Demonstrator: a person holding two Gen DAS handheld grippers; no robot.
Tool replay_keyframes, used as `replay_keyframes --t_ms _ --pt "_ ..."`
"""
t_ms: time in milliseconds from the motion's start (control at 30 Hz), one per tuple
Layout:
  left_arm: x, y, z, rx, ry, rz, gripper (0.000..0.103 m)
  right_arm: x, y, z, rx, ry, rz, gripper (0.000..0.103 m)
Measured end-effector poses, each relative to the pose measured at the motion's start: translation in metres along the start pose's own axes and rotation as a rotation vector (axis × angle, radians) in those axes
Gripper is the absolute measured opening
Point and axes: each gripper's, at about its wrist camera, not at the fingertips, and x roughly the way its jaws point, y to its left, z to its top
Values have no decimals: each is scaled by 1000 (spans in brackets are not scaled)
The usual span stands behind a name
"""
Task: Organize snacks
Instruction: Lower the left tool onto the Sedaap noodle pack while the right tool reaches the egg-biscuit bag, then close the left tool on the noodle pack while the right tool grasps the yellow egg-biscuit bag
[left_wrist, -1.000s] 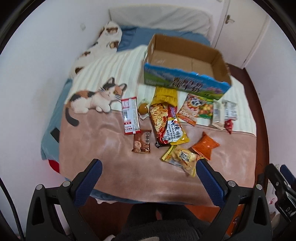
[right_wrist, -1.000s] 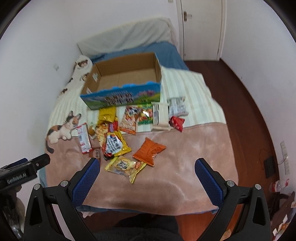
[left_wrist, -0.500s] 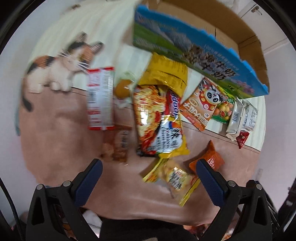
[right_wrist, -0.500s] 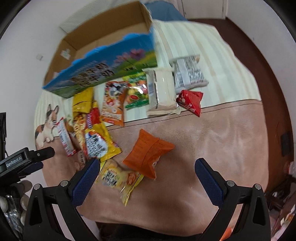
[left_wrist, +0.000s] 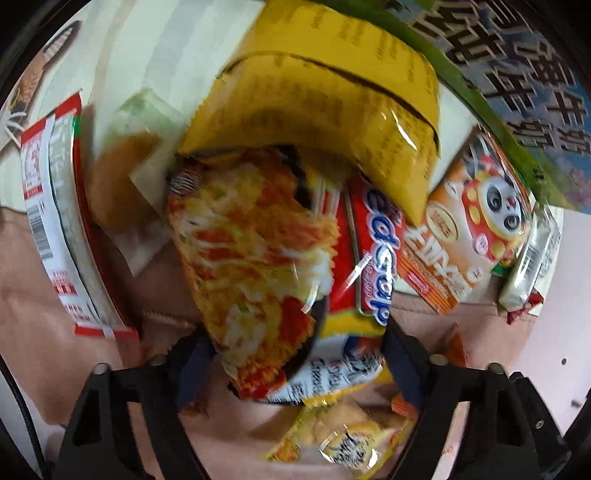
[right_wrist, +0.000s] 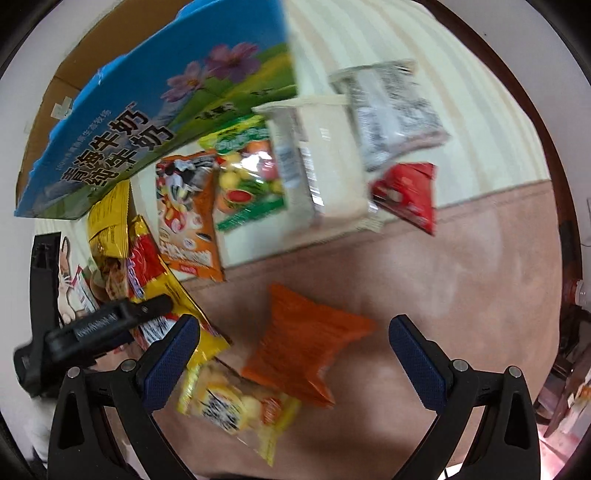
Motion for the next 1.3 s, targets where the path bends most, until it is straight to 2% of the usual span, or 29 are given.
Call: replay_keyframes --t_ms 67,133,267,400,467,600,667,733,767,867,933,1033,1133,1167,1233,1267,1300 --pt "-4 4 -3 35 -15 -19 80 4 10 2 -2 16 -6 103" --pt "-5 5 -7 111 -28 9 80 4 23 -2 -23 33 2 103" --pt "-9 8 -19 258 -27 94 80 12 55 -23 -212 91 1 103" --pt "-7 15 -37 338 -10 164 79 38 94 -54 -548 182 -80 103" --pt "-5 15 -41 351 1 180 79 51 109 -68 -696 224 -85 103" --pt "2 16 -47 332 1 187 79 76 139 -106 -1056 287 -109 103" --pt "1 14 -50 327 -10 202 79 82 145 -122 -1189 304 -120 103" --pt "1 11 -54 309 -14 213 79 91 148 -134 -1295 335 -170 102" --pt "5 5 -50 302 -17 217 79 94 147 -131 -1265 342 -188 102" --pt "8 9 -55 270 -12 202 79 93 137 -104 -997 386 -158 102" --pt "7 11 -60 259 -17 195 79 81 117 -76 -686 440 -49 102" --pt "5 15 -56 254 -16 193 79 62 84 -54 -327 460 91 102" --pt "0 13 -58 254 -15 190 79 61 62 -54 -67 491 202 102" --pt "-2 13 -55 253 -14 189 79 61 63 -58 -54 479 216 102" --pt "-6 11 -56 255 -15 185 79 47 86 -63 -278 368 157 102" --pt "-5 11 -56 254 -14 181 79 38 93 -73 -426 305 107 102" --pt "-4 12 -56 251 -11 175 79 35 110 -80 -570 276 51 101"
